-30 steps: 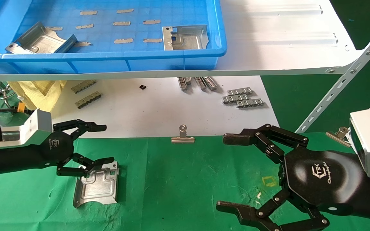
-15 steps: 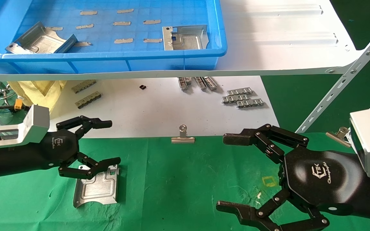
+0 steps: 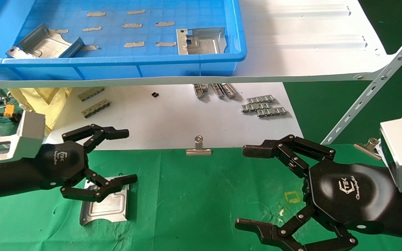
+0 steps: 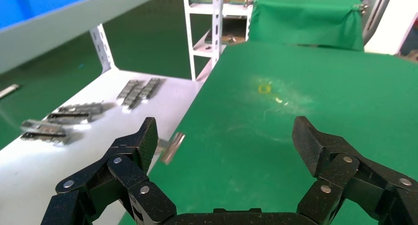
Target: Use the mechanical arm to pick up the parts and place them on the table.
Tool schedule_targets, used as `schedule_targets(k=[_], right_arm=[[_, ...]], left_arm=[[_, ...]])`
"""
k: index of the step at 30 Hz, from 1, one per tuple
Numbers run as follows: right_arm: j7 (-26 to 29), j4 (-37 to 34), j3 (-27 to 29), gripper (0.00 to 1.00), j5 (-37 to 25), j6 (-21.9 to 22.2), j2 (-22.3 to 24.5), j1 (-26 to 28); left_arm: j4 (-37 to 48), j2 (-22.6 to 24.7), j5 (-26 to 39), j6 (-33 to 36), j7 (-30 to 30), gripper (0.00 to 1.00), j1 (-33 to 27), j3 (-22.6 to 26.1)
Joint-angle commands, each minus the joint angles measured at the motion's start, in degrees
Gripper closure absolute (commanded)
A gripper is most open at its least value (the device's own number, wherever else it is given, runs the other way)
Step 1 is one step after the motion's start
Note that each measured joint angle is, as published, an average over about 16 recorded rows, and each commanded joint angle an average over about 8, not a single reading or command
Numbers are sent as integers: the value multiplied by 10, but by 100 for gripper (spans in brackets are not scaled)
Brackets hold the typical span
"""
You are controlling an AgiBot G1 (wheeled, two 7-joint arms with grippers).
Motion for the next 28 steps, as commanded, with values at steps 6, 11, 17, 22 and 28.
schedule_targets(k=[6, 11, 17, 22, 28], right_arm=[[0, 0, 0, 0, 0, 0, 0, 0], [0, 0, 0, 0, 0, 0, 0, 0], [0, 0, 0, 0, 0, 0, 0, 0], [0, 0, 0, 0, 0, 0, 0, 0], [0, 0, 0, 0, 0, 0, 0, 0]], left_arm=[[-74, -15, -14, -8, -45, 0, 36, -35], [-127, -26, -24, -13, -77, 0, 61, -60], [-191, -39, -36, -20, -116, 0, 92, -90], [-244, -49, -46, -26, -148, 0, 117, -115], [-292, -59, -55, -31, -178, 0, 140, -137]])
